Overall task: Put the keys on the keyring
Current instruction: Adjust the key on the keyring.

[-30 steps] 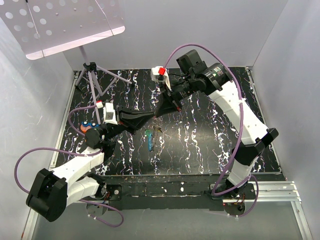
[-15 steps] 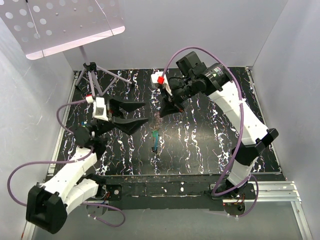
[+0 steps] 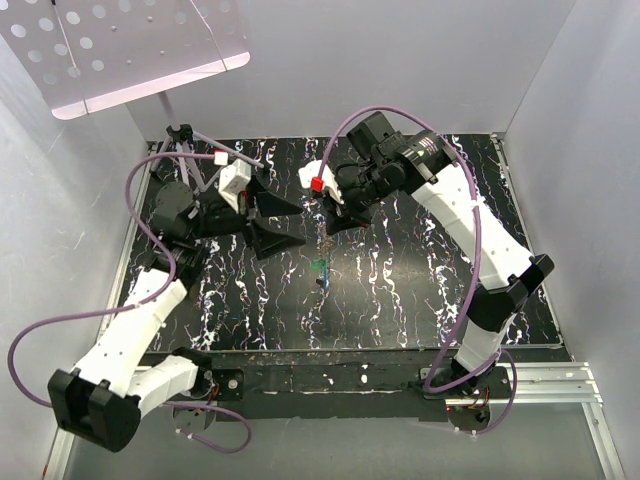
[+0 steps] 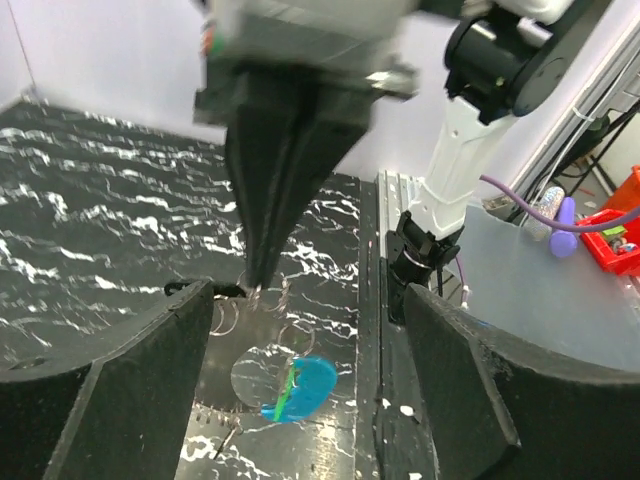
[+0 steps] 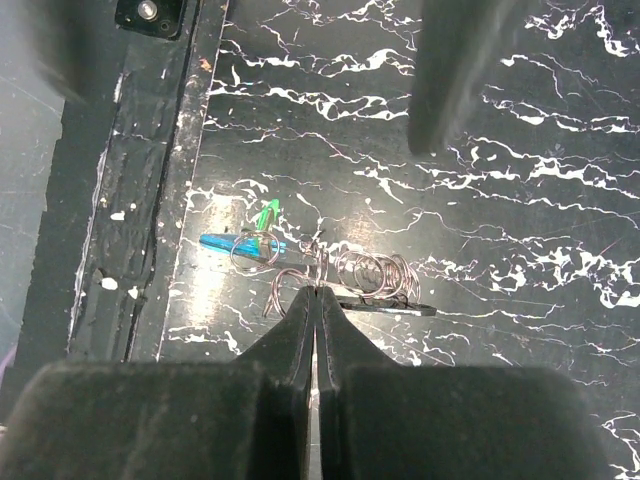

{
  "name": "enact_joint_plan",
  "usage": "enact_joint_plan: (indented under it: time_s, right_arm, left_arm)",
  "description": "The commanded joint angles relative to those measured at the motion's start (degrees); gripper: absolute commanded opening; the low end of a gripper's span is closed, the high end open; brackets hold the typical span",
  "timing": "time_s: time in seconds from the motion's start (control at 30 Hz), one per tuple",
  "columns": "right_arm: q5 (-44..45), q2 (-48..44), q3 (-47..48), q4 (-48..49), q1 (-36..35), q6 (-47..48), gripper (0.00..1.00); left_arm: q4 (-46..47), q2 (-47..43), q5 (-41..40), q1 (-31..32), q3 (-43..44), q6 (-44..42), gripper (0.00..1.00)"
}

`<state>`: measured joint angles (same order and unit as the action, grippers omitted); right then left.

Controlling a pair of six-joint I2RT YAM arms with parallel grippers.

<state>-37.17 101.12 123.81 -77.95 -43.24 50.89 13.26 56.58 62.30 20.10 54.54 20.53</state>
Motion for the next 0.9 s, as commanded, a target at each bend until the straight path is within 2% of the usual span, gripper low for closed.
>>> enact_joint_plan:
  time_s: [0.0, 0.13, 0.23, 0.47, 0.57, 0.7, 0.87]
  right_arm:
    - [-1.6, -1.1, 0.6, -13.5, -0.2, 1.5, 0.01]
    - [-2.2, -1.0, 0.6, -13.5, -0.3, 1.3, 0.01]
    - [-2.4, -1.2, 0.6, -13.5, -0.3, 1.1, 0.01]
    - [-2.4, -1.3, 0.5, -13.5, -0.3, 0.9, 0.01]
    - [-2.6, -1.2, 0.6, -13.5, -0.3, 0.8, 0.01]
    - [-2.6, -1.1, 1.0, -13.5, -0.3, 0.6, 0.01]
    - [-2.7, -1.2, 0.9, -13.5, -0.2, 0.5, 0.01]
  left_arm:
    - [-1.9, 3.6, -0.2, 1.0, 0.6, -0.8, 0.73]
    - [-2.2, 7.6, -0.3, 3.4, 2.7, -2.9, 0.6]
    - [-4.5, 9.6, -0.3, 5.2, 4.2, -6.6, 0.55]
    - [-9.2, 9.7, -1.3, 7.0, 4.5, -12.6, 0.45]
    - [-11.6, 9.4, -2.8, 7.3, 4.8, -15.4, 0.36]
    - [-16.9, 9.5, -5.2, 8.0, 5.9, -19.6, 0.34]
    - [-18.4, 9.3, -6.7, 8.4, 6.3, -21.8, 0.3]
